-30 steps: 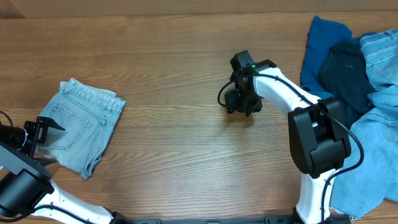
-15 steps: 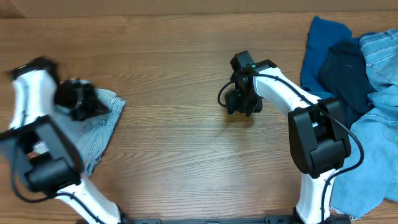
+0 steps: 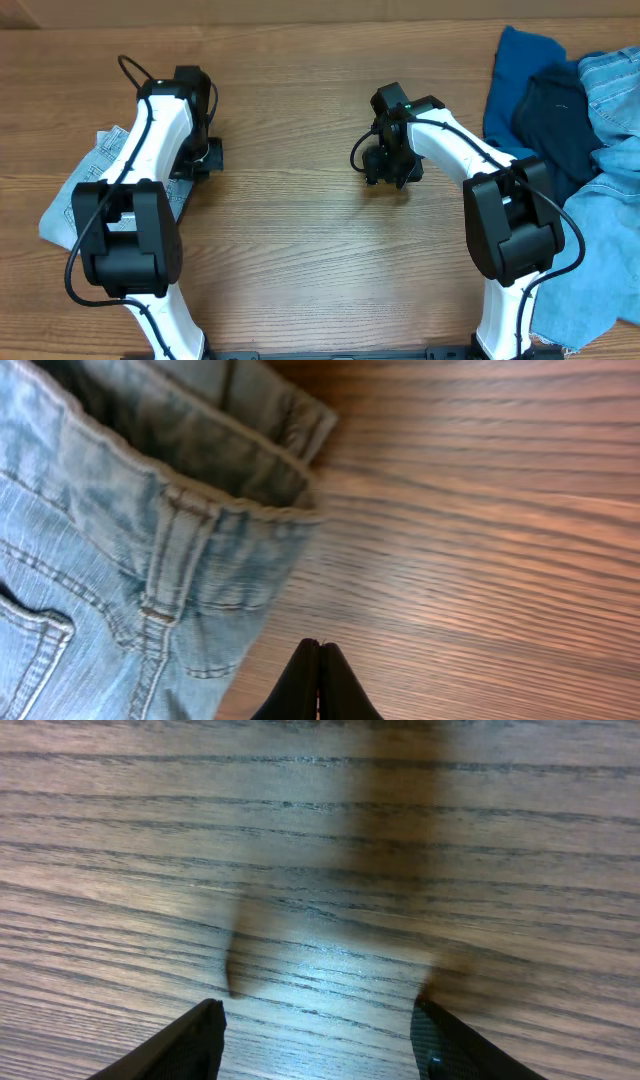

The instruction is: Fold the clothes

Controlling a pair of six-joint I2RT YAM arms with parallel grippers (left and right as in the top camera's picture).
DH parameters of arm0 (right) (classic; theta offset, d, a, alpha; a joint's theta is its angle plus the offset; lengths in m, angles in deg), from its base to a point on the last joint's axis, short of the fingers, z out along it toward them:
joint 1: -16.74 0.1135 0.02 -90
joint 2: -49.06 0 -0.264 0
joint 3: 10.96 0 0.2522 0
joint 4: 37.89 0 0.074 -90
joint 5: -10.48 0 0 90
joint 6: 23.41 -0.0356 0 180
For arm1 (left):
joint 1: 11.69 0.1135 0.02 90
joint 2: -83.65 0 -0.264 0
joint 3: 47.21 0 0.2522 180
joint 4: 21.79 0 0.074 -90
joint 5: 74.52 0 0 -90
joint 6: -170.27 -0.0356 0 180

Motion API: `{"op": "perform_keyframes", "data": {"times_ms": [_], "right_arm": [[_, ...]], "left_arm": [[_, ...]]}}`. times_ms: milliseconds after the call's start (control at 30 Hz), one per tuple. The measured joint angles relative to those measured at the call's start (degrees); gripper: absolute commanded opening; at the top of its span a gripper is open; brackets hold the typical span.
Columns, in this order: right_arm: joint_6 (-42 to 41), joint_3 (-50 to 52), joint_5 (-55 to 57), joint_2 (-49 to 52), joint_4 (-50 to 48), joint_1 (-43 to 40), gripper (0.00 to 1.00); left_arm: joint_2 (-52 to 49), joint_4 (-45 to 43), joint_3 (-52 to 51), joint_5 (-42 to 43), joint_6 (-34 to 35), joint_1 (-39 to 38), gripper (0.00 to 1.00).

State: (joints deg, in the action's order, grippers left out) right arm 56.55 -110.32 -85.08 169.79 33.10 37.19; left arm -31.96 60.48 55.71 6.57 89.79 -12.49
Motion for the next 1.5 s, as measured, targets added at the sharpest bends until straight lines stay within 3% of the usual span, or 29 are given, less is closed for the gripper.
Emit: {"op": "perform_keyframes", "data": {"times_ms": [300,667,1133,1300,1500], "right_arm": [[0.00,0.00,0.02,0.00,0.35,0.00,0.64],[-0.02,0.00,0.02,-0.02,0.90,0.00,0.64],[0.00,0.00,0.00,0.00,1.20,0.00,0.64],[-0.02,0.00,0.02,0.00,1.27,0.00,0.64],[0.00,0.02,0.02,0.00,1.31,0.00,0.64]], "left_arm": [[0.11,-10.99,-9.84,-0.68,0.87,5.40,0.04],[0.13,-22.32,-10.01,5.31,2.60,25.00,0.04],[0.13,-33.53,-10.16,8.57,2.38,26.08,0.09],[0.13,-30.91,-9.29,11.74,1.97,26.08,0.22],[1.25,-13.81,2.73,15.10,1.66,25.92,0.24]]}}
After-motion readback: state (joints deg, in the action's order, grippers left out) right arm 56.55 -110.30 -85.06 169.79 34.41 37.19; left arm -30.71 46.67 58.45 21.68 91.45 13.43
